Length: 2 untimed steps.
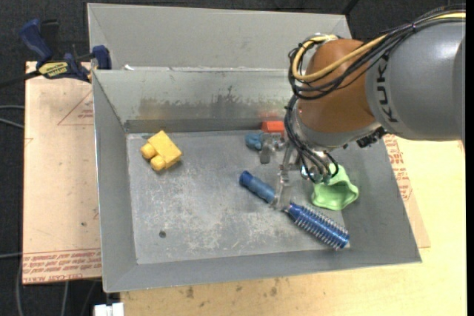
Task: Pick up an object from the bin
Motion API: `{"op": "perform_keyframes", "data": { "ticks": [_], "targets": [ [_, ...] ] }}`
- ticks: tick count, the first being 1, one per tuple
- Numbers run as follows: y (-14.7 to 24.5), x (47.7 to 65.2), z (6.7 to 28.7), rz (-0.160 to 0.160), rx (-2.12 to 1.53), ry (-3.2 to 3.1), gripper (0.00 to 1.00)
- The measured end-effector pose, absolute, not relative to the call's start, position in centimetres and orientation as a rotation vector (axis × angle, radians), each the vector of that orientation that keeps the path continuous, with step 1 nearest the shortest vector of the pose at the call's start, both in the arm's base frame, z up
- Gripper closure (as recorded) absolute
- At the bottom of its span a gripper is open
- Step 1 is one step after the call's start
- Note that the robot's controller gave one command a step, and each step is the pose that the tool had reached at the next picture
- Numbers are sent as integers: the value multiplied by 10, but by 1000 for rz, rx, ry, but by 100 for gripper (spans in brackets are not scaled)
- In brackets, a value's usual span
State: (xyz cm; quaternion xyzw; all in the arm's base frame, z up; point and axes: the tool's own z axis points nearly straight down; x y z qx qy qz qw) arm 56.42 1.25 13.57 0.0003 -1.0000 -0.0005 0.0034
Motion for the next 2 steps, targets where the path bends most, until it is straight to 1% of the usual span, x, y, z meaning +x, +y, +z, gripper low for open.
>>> {"op": "perform_keyframes", "data": {
  "ticks": [1,2],
  "targets": [
    [-31,571,67,-1,-234,-3129,0],
    [-29,572,70,-2,-230,-3134,100]
  ]
}}
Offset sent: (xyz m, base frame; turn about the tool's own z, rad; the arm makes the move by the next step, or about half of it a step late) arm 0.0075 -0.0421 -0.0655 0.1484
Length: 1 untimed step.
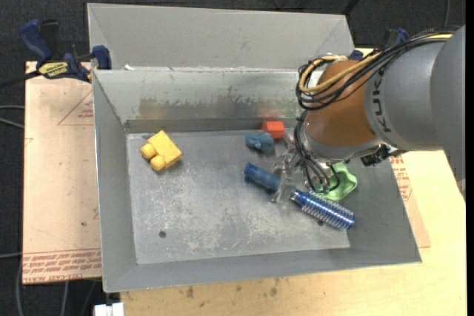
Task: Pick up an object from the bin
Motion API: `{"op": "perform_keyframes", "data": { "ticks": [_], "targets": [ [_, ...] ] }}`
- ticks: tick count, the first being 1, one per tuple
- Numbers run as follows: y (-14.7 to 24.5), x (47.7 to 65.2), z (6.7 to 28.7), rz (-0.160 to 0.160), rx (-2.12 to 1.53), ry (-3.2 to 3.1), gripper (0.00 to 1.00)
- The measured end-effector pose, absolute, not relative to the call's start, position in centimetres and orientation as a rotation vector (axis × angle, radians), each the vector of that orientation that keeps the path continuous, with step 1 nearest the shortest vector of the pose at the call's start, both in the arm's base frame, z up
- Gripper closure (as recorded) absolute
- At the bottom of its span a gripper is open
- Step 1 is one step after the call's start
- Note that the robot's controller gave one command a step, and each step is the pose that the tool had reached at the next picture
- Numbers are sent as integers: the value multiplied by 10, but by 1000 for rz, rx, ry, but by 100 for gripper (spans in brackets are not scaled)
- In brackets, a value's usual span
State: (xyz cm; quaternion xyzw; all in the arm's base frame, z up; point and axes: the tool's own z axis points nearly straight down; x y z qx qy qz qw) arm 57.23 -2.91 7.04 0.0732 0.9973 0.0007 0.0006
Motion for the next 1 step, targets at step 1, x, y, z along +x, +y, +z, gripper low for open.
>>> {"op": "perform_keyframes", "data": {
  "ticks": [1],
  "targets": [
    [-57,602,211,1,281,3118,100]
  ]
}}
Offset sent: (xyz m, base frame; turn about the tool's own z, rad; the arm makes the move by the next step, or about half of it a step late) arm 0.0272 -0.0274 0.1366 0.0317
